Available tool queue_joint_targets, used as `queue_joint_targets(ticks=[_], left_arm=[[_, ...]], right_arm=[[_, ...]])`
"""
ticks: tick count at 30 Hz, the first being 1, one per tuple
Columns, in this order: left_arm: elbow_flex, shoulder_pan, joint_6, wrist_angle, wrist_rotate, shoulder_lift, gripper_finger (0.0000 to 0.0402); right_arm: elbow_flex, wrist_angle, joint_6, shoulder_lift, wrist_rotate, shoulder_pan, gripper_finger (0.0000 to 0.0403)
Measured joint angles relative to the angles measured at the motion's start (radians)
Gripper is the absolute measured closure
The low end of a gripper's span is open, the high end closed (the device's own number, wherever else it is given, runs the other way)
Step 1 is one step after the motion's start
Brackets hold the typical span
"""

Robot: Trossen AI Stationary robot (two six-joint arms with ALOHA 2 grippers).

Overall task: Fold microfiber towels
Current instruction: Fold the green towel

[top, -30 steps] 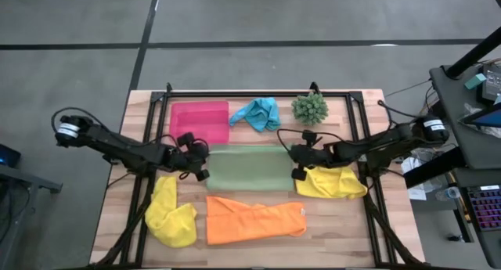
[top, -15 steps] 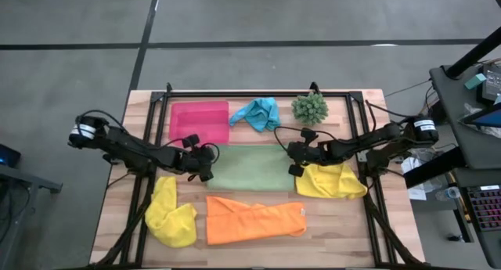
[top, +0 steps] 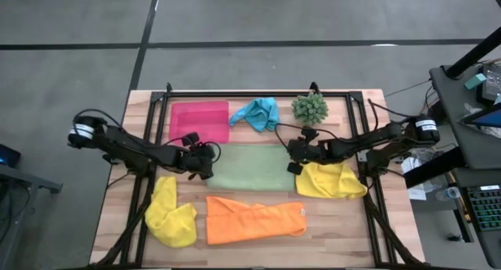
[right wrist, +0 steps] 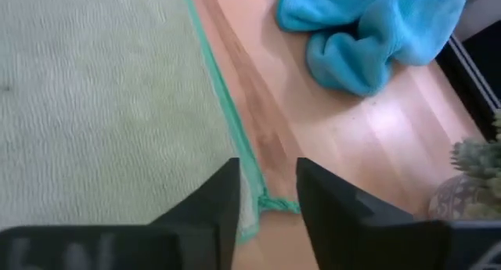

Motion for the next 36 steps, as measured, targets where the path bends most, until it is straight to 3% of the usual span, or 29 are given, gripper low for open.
queue_joint_targets(ticks=[5,9,15,18,26,36], left_arm=[[0.052,0.000,-0.005,-0.068,0.113,-0.052,0.0260],[0.087,-0.002,-0.007,-0.055,0.220,-0.070,0.0260],[0.136,-0.013,-0.010,-0.044,0.237,-0.066,0.0260],[0.133,-0.015,-0.007,0.053,0.245,-0.065,0.0260],[0.084,-0.041,-0.063,0.097,0.260,-0.019,0.0260],[0.060,-0.047,-0.090,0.173,0.260,0.183,0.0260]], right_arm=[[0.016,-0.030,0.001,-0.046,-0.006,0.000,0.0242],[0.026,-0.051,0.062,-0.083,-0.089,0.000,0.0230],[0.055,-0.089,0.532,-0.101,-0.350,-0.004,0.0239],[0.057,-0.103,0.683,-0.095,-0.423,0.007,0.0242],[0.049,-0.246,0.869,-0.080,-0.423,0.043,0.0210],[0.034,-0.236,0.945,-0.079,-0.370,0.047,0.0150]])
